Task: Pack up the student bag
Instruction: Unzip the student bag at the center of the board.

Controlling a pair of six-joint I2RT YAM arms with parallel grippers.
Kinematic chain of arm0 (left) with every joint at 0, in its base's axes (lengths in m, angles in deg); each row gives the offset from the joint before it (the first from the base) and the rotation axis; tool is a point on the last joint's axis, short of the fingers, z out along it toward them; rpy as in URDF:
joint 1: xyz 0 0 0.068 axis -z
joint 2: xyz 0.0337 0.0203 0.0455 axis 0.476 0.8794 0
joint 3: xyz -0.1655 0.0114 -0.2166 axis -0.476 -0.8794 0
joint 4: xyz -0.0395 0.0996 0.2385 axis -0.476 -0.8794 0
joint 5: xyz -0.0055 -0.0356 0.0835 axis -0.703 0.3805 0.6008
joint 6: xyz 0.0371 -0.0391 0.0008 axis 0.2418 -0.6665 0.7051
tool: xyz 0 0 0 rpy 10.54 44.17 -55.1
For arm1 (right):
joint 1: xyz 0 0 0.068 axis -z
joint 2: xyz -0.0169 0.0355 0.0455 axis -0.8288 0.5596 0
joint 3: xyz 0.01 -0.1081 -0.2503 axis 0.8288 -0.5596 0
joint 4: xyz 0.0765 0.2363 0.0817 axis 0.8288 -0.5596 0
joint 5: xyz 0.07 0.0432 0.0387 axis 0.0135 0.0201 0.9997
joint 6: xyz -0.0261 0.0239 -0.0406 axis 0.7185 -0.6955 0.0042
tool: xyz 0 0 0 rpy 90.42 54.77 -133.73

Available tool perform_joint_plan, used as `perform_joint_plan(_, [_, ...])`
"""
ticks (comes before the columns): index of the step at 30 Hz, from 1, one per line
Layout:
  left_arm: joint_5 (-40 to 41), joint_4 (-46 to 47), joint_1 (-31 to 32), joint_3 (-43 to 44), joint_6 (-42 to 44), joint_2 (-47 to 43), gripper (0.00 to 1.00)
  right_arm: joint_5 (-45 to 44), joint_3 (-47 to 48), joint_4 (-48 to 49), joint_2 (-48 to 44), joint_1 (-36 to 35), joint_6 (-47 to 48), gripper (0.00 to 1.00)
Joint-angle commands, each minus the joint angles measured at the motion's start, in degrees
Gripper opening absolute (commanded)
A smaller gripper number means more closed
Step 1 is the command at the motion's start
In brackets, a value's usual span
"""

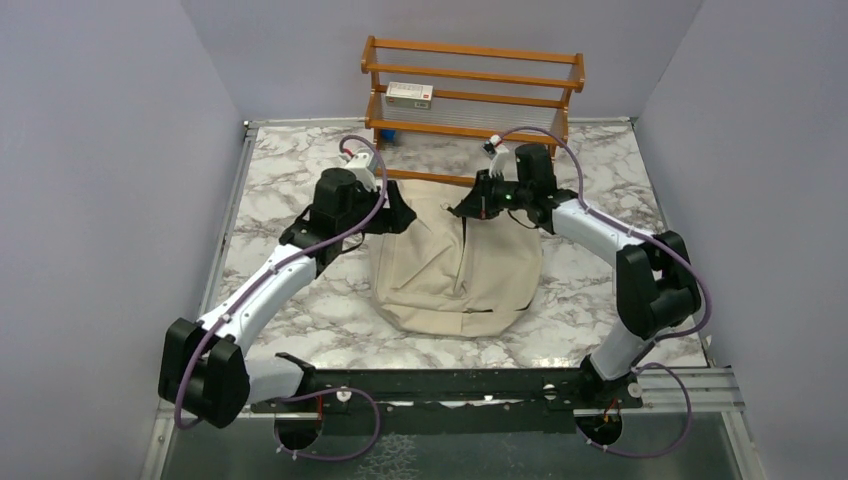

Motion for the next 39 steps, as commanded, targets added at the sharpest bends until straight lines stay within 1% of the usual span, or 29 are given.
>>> perform_joint_plan(1, [2.7,4.74,2.0,1.58,-4.32,3.07,0.76,10.95,-4.5,5.47,-3.8,-0.08,1.26,0.0])
perform_joint_plan(6, [4.24,6.97,2.35,4.14,-6.6,7.75,0.76,14.23,-9.47,7.09,-6.96,-0.08,2.82,0.0])
perform_joint_plan(13, [4.28,7.28,4.65,8.67,-5.61,14.64,0.76,17.0,-14.88,5.64,-12.09,-0.08,5.27,0.01])
perform_joint_plan(19, [5.83,7.28,6.57,8.24,-4.07,19.1,0.76,16.55,-19.1,4.12,-16.15,-0.17,5.94,0.0])
perform_joint_plan(25, [7.76,6.12,8.07,9.27,-2.07,24.11,0.75,14.5,-21.42,3.69,-18.11,-0.34,5.47,0.0])
perform_joint_plan(28, [9.03,5.3,8.24,9.4,-1.87,26.01,0.7,13.09,-22.35,4.42,-18.99,-1.13,3.82,0.01])
perform_joint_plan(30, [9.55,5.27,8.18,9.21,-1.87,26.99,0.65,12.16,-23.08,5.61,-19.5,-1.98,2.2,0.01])
perform_joint_plan(35, [9.71,5.35,8.17,9.78,-2.0,29.26,0.44,9.43,-23.35,6.38,-19.73,-5.38,0.32,0.01])
perform_joint_plan(38, [9.86,5.52,8.17,10.38,-2.43,30.17,0.34,8.04,-22.84,5.9,-19.44,-8.45,0.05,0.0])
perform_joint_plan(39, [9.93,5.57,8.17,10.64,-2.55,30.4,0.32,7.45,-22.72,5.81,-19.32,-9.62,-0.11,0.01])
